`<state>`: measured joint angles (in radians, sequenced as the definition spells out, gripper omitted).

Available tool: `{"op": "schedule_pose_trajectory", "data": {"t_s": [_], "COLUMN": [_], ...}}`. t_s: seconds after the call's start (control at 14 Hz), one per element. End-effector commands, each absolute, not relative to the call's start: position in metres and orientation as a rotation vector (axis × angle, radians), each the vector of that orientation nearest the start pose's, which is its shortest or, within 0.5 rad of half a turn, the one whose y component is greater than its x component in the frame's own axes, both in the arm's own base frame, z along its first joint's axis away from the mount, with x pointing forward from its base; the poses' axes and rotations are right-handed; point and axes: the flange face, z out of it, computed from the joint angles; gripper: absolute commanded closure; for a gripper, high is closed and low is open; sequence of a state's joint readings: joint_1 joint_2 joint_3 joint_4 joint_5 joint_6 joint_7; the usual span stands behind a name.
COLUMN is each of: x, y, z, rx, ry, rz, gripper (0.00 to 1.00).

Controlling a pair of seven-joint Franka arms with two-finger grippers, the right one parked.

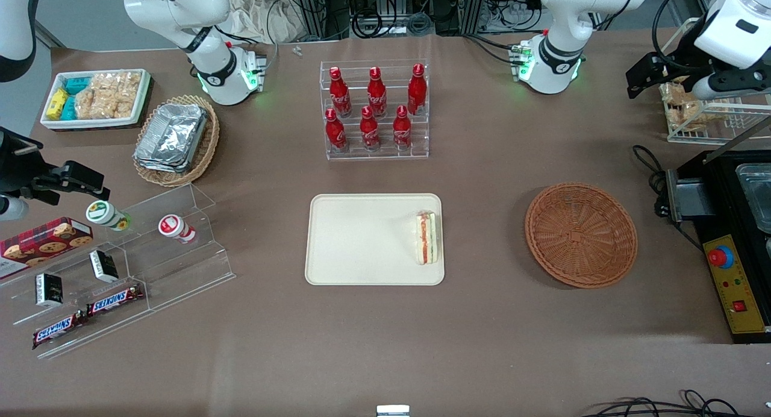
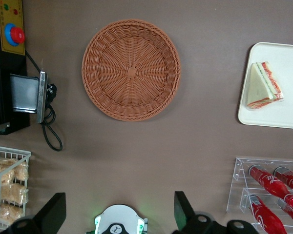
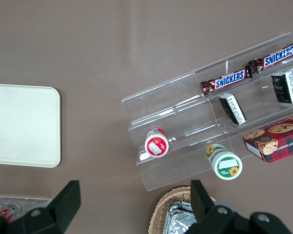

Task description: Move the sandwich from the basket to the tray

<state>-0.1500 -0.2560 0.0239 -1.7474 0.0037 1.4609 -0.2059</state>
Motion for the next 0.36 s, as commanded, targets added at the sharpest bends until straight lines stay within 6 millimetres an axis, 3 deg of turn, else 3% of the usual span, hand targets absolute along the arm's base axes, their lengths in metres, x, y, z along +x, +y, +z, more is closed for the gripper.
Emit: {"op": "schedule_pose_trajectory", "data": {"t_s": [0.0, 0.29], "x": [0.4683, 0.4773], "y": [-0.0472, -0.0471], "z": [0.6635, 0.6713], "rx": [-3.131, -3.14], "ry": [-0.111, -0.12], "rz": [0.038, 0.018], "gripper": [0.01, 0.01]}}
